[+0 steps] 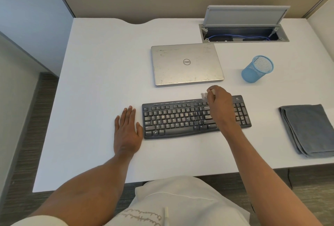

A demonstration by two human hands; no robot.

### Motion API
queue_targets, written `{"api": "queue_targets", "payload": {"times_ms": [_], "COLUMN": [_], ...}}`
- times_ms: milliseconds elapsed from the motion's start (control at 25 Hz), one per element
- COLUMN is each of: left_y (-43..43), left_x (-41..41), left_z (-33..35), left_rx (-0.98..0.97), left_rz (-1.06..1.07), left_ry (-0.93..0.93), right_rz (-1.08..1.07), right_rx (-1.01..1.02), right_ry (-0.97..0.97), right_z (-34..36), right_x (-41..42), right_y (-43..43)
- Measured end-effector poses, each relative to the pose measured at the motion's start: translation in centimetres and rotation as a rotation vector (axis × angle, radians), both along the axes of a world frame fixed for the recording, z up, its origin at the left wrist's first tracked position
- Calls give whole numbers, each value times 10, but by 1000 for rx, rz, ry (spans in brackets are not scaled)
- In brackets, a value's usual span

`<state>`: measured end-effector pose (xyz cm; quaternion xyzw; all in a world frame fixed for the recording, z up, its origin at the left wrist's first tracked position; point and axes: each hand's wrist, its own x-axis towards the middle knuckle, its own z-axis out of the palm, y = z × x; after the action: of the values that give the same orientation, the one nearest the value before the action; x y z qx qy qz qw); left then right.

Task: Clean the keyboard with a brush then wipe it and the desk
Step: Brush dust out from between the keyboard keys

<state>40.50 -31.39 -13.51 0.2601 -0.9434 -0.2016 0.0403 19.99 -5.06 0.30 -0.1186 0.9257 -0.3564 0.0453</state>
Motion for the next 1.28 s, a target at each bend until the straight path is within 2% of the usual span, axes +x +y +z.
{"api": "queue_targets", "payload": {"times_ms": [320, 560, 840, 1080, 1280], "left_y": [0, 0, 1, 1, 0], "left_x": [0, 0, 1, 0, 0], "left_z": [0, 1, 1, 2, 2], "left_rx": [5, 9, 7, 2, -1], "left_rz": [3, 1, -2, 0, -1], "left_ry": [9, 11, 16, 6, -2], "right_rz": [25, -1, 33, 18, 51], "right_rx": [84, -12, 154, 36, 114], "right_ry": [-82, 2, -86, -26, -101], "right_z": [-7, -1, -12, 0, -8], "right_x": [11, 12, 18, 19, 18], "right_y": [11, 14, 23, 17, 25]}}
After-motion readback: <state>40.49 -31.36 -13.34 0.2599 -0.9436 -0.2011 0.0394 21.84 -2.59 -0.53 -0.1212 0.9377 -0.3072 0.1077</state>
